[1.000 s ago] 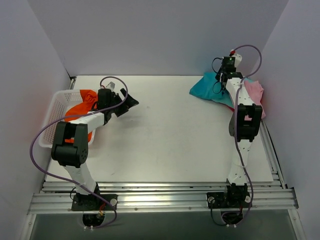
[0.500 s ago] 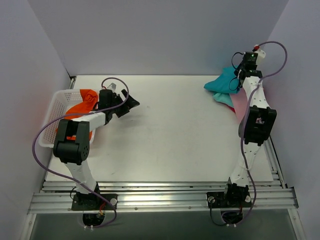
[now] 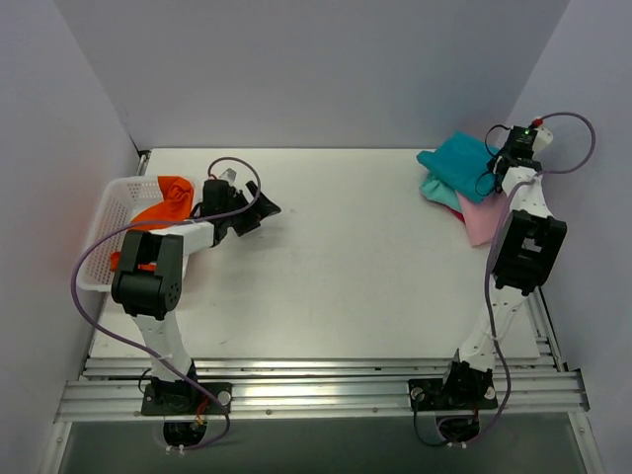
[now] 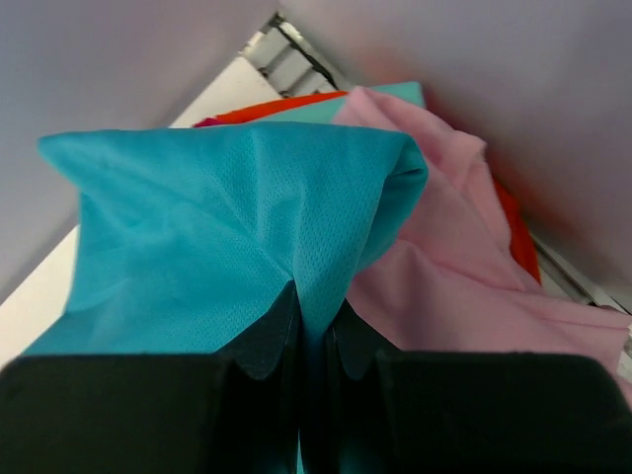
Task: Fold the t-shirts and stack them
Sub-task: Put the neatly folded tshirt into the corner of the board with the right arm
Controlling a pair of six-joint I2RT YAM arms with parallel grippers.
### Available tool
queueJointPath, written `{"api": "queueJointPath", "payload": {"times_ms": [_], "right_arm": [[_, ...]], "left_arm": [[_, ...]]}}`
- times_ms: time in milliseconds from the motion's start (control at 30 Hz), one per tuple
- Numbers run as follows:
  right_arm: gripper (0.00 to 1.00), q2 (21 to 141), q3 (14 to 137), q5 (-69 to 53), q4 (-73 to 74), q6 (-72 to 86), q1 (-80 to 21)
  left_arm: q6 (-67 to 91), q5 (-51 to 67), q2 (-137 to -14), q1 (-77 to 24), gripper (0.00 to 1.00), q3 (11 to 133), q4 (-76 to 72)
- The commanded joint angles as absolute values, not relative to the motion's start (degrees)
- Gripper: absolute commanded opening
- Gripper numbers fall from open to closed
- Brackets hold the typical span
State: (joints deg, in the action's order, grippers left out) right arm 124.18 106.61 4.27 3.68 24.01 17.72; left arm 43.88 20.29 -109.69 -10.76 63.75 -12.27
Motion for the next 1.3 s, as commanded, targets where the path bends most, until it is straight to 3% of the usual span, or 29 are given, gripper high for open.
{"api": "queueJointPath", "payload": {"times_ms": [0,300,333,367,400,433,467,700,833,1267], "right_arm": [[0.00,119.36,102.67,4.76,0.54,26.01,21.00],[0.03,120.67,100.90,2.37,-0.26,28.39,23.38],[0.12,120.59,100.64,2.37,1.48,28.91,23.55],[0.46,120.67,100.72,2.46,1.93,29.18,23.55],[0.63,120.59,100.81,2.20,2.54,29.27,23.55],[0.92,120.41,100.81,2.11,2.72,29.53,23.55],[1.00,120.06,100.72,2.11,2.90,29.71,23.47],[1.00,112.34,95.37,2.80,2.29,30.41,21.71],[1.00,100.15,87.90,7.62,0.53,30.59,18.82],[1.00,73.40,58.11,12.74,-1.93,35.15,0.45]], "left_arm": [[43.24,21.01,-110.30,-11.34,1.00,66.79,-14.68],[42.98,20.92,-111.88,-12.13,0.99,68.38,-13.97],[42.98,21.00,-111.97,-12.13,1.00,68.38,-13.97],[42.98,21.01,-112.06,-12.22,1.00,68.29,-14.06],[42.98,21.01,-112.06,-12.22,0.99,68.29,-14.06],[42.98,21.01,-112.06,-12.22,1.00,68.20,-14.15],[42.89,21.01,-111.89,-12.30,1.00,68.12,-14.15],[43.15,20.83,-110.40,-12.39,1.00,66.63,-16.34],[41.67,18.55,-104.00,-12.39,1.00,63.82,-18.19],[38.93,-1.65,-81.84,-14.15,1.00,54.24,-8.09]]}}
